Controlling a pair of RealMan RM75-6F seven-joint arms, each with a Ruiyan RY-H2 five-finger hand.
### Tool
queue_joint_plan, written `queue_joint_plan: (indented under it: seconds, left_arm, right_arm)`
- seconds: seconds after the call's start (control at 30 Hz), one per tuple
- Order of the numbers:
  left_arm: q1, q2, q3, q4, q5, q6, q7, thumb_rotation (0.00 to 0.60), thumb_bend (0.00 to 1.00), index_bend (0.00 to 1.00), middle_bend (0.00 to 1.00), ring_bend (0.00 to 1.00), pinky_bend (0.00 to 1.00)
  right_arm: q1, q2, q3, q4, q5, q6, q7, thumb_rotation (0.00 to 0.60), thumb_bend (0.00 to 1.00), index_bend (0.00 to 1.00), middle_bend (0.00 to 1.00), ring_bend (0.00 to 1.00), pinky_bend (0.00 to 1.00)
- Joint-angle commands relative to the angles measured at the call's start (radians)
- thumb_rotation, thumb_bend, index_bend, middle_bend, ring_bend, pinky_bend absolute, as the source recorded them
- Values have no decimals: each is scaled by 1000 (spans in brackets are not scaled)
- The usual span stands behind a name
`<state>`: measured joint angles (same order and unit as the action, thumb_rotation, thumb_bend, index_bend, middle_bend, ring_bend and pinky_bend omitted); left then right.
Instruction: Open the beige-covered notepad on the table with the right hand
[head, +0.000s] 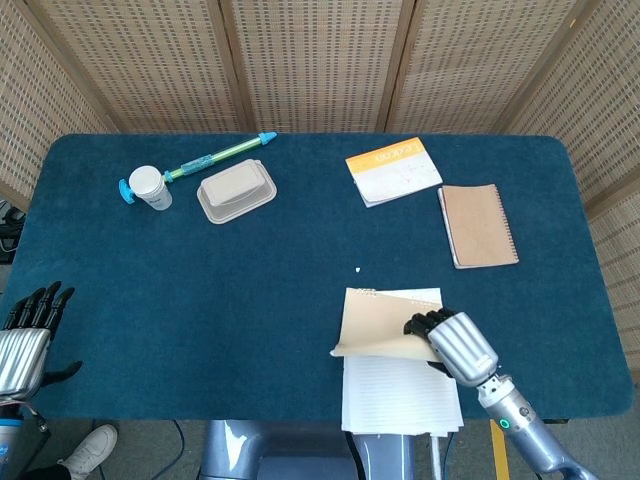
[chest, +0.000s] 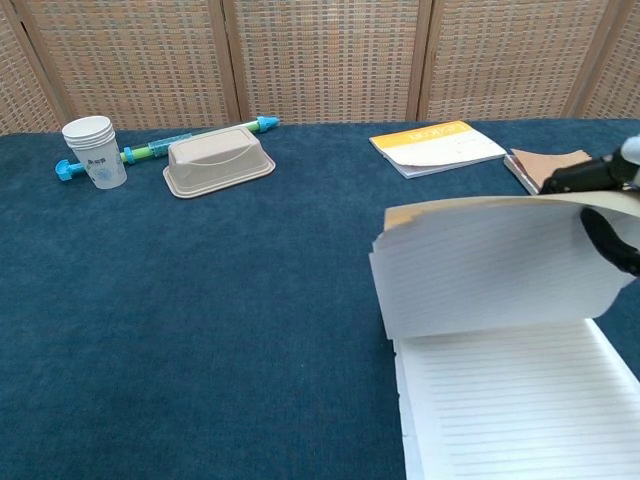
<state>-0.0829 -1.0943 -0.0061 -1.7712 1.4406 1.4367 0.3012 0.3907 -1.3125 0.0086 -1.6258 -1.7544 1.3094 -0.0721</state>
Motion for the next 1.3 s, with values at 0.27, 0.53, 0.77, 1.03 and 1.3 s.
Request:
queue_joint_plan:
  seconds: [0.27,0.53,0.77,1.03,1.3]
  left_arm:
    - [-12,-13,-10,28,-38,-30,-5,600,102,0,0,0,88]
    - [-21,-37,-16,56,-59,-43,13,600,103,0,0,0,88]
    - [-25,-46,-24,62,-82,-46,27,600,103,0,0,0,88]
    - [-35,-60,-31,77,-106,-60,45,600,103,0,0,0,88]
    - [-42,-75,-33,96,-128,-72,65,600,104,0,0,0,87]
  right_arm:
    - [179,-16,193,-67,263,-252,-209,600,895,649,575,571,617]
    - [272,-59,280,35,456,-343,-273,600,893,650,575,571,617]
    - [344,-96,315,161,530,-391,-266,600,891,650,575,572,617]
    - [445,-162,339,301,578,-459,-253,600,891,650,575,572,617]
    - [550,-267,362,493,631,-539,-216,600,891,650,575,572,618]
